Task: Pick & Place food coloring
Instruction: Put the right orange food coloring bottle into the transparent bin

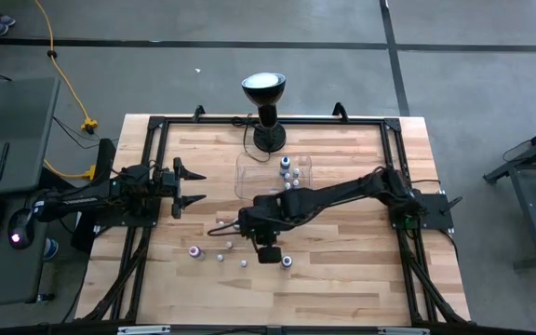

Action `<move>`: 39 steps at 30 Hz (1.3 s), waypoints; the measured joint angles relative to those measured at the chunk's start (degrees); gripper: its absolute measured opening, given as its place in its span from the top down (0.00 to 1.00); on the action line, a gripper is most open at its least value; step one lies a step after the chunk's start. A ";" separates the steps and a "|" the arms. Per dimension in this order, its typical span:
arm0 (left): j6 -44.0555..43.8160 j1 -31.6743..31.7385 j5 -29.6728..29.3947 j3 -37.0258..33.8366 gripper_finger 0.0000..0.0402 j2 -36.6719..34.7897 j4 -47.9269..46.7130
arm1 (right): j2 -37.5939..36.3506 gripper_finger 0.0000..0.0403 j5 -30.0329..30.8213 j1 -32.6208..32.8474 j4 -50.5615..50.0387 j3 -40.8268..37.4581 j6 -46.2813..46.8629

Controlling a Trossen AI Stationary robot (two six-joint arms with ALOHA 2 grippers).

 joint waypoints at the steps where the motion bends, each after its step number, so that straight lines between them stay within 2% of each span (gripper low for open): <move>1: 0.00 -0.01 0.00 -0.01 0.31 0.00 0.00 | -0.70 0.88 -0.14 -0.01 -0.06 0.00 0.29; 5: 0.02 -0.02 0.00 0.01 0.31 0.02 0.00 | -2.43 0.88 -0.13 0.00 -1.33 1.37 2.29; 13: 0.00 -0.02 0.00 0.01 0.31 0.02 -0.02 | -2.45 0.89 1.28 -0.70 -9.53 10.80 3.73; 21: 0.00 -0.01 0.00 0.01 0.31 0.01 -0.02 | -2.43 0.88 6.33 -6.12 -17.48 15.81 10.84; 26: 0.00 -0.02 0.00 -0.01 0.31 0.00 0.00 | -2.41 0.89 6.65 -10.38 -18.58 15.54 16.58; 31: 0.02 -0.02 0.00 0.01 0.31 0.00 -0.02 | -2.36 0.88 9.34 -13.90 -19.65 12.04 21.92; 39: 0.02 -0.02 0.00 0.01 0.31 0.00 0.00 | -2.38 0.88 9.30 -16.85 -18.03 2.65 22.64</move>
